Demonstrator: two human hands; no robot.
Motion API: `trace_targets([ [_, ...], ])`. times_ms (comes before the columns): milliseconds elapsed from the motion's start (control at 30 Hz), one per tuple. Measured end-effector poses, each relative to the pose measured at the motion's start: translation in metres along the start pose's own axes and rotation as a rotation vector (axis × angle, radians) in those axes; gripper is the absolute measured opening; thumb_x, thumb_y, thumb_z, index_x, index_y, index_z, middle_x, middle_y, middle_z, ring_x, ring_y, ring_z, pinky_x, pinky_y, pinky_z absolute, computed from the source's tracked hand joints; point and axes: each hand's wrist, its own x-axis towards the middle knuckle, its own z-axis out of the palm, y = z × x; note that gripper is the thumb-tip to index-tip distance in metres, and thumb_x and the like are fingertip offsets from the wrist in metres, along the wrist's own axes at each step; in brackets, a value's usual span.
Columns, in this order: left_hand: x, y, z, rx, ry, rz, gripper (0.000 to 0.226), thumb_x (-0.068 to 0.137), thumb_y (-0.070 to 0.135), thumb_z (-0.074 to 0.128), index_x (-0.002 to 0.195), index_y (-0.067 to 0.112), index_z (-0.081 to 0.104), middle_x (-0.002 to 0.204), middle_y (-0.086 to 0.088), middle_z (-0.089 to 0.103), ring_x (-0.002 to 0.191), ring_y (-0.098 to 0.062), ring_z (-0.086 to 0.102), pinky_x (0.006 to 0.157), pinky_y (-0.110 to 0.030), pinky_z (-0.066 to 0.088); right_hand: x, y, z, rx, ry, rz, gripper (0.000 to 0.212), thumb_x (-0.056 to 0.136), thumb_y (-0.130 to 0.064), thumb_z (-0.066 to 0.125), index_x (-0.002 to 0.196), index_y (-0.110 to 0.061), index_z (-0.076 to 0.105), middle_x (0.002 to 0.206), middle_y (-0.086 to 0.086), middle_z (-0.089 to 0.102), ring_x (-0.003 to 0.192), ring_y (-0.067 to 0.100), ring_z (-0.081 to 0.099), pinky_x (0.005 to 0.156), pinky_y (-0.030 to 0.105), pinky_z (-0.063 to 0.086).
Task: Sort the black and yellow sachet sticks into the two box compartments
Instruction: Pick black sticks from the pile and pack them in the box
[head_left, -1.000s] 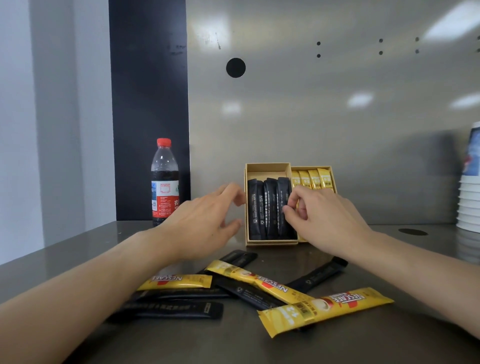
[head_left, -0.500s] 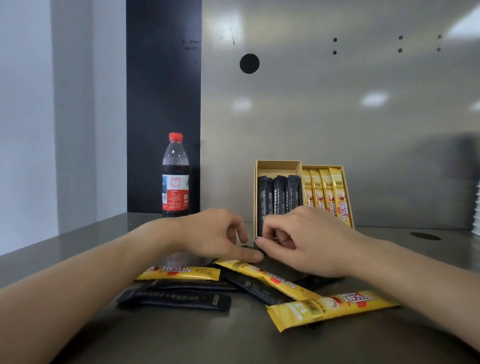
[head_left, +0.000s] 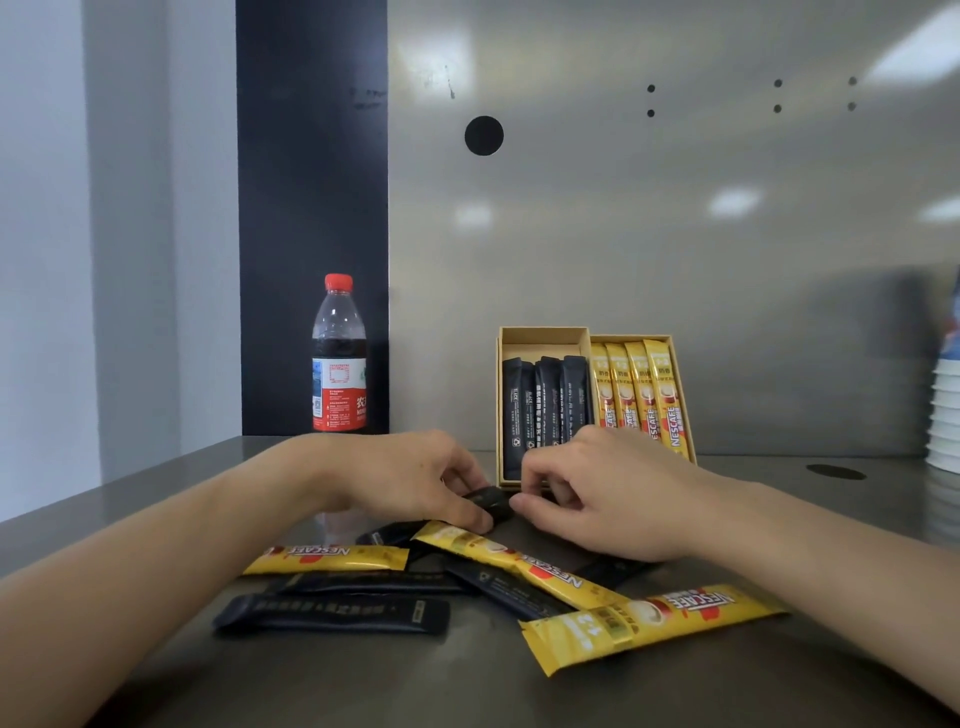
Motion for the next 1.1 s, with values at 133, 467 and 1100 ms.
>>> trace_targets([
  [133,0.000,-0.001,0.000,0.013,-0.009,-0.004,0.027,0.093,0.037,0.068,0.116,0.022,0.069,0.111,-0.002,0.074,0.106,-0.019,0.068,0.098,-0.037,0.054,-0.001,0.000,0.000,0.010,-0.008,0.015,0.029,0.099,-0.053,0.046,0.097,-0.031,0.065,0.055,-0.013,0.047,0.052,-0.001,0.045,0.052,0.020,0.031],
  [467,0.005,-0.004,0.001,0.043,0.204,0.121,0.025,0.098,0.045,0.057,0.090,0.022,0.060,0.075,0.004,0.057,0.067,-0.008,0.053,0.066,-0.026,0.044,0.002,0.006,0.003,0.157,0.068,0.147,0.056,0.094,-0.068,0.027,0.084,-0.028,0.064,0.063,-0.006,0.061,0.058,0.003,0.057,0.058,0.028,0.049],
  [1100,0.004,0.002,0.004,-0.042,0.498,0.242,0.028,0.095,0.046,0.059,0.092,0.019,0.067,0.082,-0.003,0.073,0.070,-0.010,0.064,0.062,-0.015,0.049,0.012,0.014,-0.002,0.920,0.472,0.386,0.019,0.103,-0.029,0.051,0.096,-0.018,0.065,0.077,-0.005,0.072,0.048,0.013,0.059,0.041,0.011,0.038],
])
